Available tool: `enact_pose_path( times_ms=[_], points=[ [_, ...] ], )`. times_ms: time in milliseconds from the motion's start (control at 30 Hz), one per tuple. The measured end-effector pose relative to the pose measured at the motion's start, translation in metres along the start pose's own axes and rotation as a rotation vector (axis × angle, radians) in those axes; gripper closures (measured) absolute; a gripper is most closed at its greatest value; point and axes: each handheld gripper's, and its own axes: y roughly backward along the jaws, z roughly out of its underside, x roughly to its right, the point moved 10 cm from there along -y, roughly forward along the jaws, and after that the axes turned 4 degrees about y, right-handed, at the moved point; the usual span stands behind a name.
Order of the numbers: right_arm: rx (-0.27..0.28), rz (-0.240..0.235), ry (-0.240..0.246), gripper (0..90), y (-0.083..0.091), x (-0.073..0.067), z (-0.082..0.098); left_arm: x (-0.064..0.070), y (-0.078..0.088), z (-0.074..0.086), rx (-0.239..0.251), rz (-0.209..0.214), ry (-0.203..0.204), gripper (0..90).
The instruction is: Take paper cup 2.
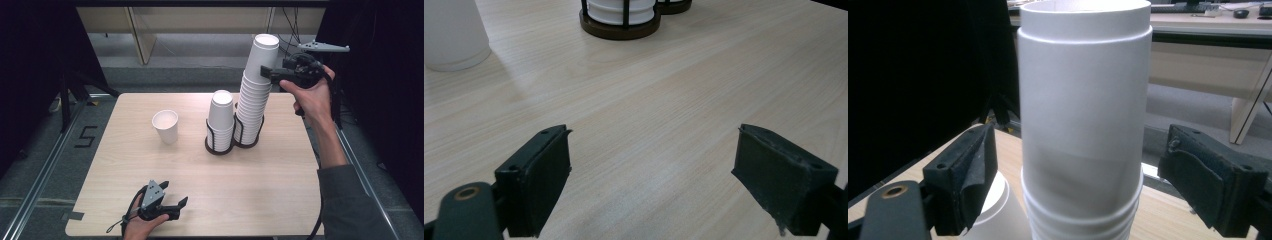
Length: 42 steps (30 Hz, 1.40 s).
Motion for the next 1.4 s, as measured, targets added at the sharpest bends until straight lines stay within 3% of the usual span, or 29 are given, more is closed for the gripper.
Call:
enact_pose_path(
  times_ms=[300,600,667,967,1033,1233,1400],
  points=[
    [-0.018,-0.012,0.007,14.5,-0.03,0.002,-0.002,0.0,-0.001,0.0,0.006,0.009,0.013,14.4],
    [-0.06,0.025,0.024,16.2,-0.049,0.004,-0.007,0.001,0.0,0.001,-0.003,0.005,0.007,14.4],
    [-0.058,0.037,0.041,16.7,-0.049,0.004,-0.009,0.001,0.0,0.001,0.0,0.01,0.01,14.4],
    [0.03,0.07,0.039,17.2,-0.033,0.001,-0.038,0.003,-0.001,0.001,-0.005,0.019,0.003,14.4],
    [0.038,0.097,0.049,17.3,-0.028,0.003,-0.045,0.004,-0.001,0.002,-0.006,0.02,0.006,14.4],
    [0.097,0.105,0.046,17.5,-0.012,0.003,-0.07,0.004,-0.001,0.002,-0.005,0.022,0.007,14.4],
    [0.138,0.085,0.032,17.6,0.004,0.0,-0.084,0.004,-0.001,0.002,-0.005,0.026,0.004,14.4]
  ],
)
